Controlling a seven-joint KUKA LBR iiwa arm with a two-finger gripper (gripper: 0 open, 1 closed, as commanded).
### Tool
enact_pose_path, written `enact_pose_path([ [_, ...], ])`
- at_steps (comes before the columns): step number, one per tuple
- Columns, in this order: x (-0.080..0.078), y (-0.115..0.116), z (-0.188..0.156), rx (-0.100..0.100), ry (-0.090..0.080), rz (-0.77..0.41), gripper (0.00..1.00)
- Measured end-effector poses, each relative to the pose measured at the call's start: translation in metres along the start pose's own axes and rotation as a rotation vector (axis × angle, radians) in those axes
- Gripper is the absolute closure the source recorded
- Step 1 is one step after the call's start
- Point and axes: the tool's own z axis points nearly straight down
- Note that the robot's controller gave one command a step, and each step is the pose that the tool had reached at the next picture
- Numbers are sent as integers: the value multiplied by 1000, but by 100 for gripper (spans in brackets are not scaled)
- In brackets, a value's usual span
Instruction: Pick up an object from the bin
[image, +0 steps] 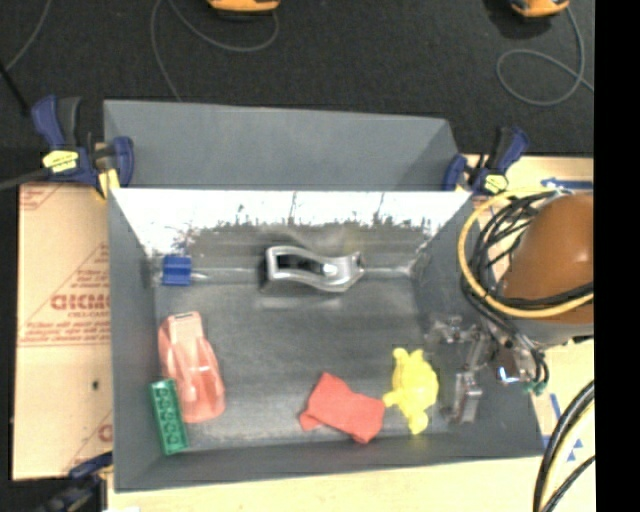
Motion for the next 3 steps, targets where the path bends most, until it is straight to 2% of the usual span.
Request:
enact_pose_path([
  [1, -2, 0, -4, 2, -8, -4, 0],
  [2, -13, 45, 44, 2, -14, 57, 0],
  [3, -16, 64, 73, -3, -4, 11, 0],
])
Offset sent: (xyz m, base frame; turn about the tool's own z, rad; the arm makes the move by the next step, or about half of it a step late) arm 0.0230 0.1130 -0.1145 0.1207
